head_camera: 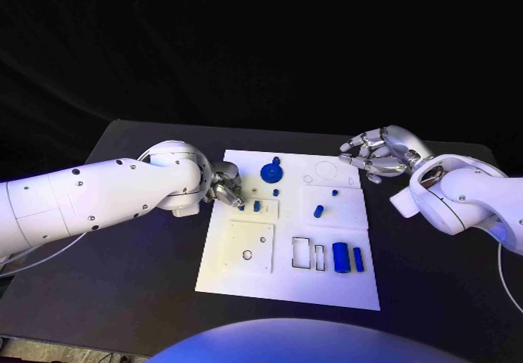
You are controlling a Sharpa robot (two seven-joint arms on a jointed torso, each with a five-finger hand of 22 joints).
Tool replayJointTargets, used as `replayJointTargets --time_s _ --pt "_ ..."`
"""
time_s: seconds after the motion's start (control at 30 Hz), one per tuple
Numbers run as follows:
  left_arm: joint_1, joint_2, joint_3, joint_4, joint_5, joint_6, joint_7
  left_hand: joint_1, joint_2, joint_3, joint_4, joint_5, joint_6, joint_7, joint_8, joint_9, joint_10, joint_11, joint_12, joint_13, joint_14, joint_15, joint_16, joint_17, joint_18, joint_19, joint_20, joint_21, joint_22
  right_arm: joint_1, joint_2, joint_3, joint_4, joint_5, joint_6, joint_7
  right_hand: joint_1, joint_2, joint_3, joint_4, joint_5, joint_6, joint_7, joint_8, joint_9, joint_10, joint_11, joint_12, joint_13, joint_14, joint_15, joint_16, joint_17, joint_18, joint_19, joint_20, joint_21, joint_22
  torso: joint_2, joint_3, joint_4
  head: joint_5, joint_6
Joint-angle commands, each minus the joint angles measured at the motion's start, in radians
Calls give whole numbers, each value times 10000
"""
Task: Assemble the parts on the task board
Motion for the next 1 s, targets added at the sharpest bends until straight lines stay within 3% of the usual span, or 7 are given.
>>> replayJointTargets --time_s 0.03,1.0 --pt "-36 66 -27 -5 254 301 6 -206 -53 1328 -1317 -41 33 -137 39 -52 42 -13 67 1 840 -75 35 1697 -182 34 -44 49 9 -9 4 0 9 -54 108 76 -82 16 -15 -22 37 -55 -34 62 6 -34 -28 -24 -7 -67 24 -53 -3 182 -64 -3 -27 -9 -6 0 -8 13 -16" --pt "-36 115 -30 -138 305 612 0 -972 -230 843 -946 -64 178 -260 115 -227 162 -100 200 138 861 -143 81 1781 -182 35 -77 12 6 -15 -17 0 13 -54 70 114 -82 16 -15 -22 37 -55 -34 62 6 -34 -28 -24 -7 -67 24 -53 -3 182 -64 -3 -27 -9 -4 -5 0 -5 -82"
